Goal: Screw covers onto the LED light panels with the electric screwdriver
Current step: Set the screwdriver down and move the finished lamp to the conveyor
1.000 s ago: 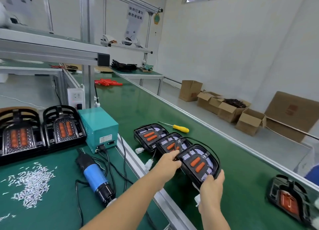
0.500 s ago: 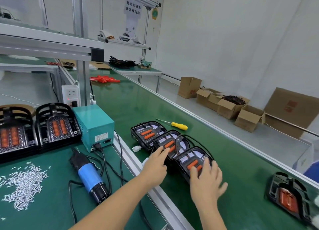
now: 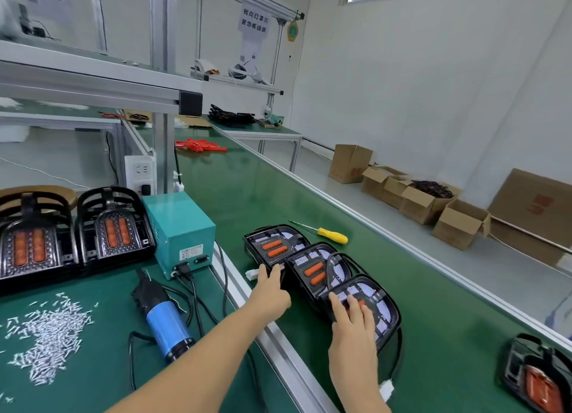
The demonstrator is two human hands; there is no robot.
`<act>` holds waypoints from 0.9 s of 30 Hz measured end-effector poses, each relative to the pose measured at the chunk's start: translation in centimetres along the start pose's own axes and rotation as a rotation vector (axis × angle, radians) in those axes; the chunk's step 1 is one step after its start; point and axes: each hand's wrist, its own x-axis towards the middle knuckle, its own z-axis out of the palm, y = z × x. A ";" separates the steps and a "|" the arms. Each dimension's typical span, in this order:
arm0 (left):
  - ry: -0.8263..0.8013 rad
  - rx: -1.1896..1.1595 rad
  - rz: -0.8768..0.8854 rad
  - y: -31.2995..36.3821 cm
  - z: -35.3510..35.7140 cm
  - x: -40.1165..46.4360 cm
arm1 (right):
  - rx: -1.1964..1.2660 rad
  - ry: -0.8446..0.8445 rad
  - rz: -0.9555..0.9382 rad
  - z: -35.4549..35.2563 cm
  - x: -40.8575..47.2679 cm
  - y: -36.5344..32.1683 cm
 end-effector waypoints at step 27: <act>-0.039 0.463 0.169 -0.7 -4.8 -2.4 | -0.099 -0.020 0.094 0.3 2.9 -2.0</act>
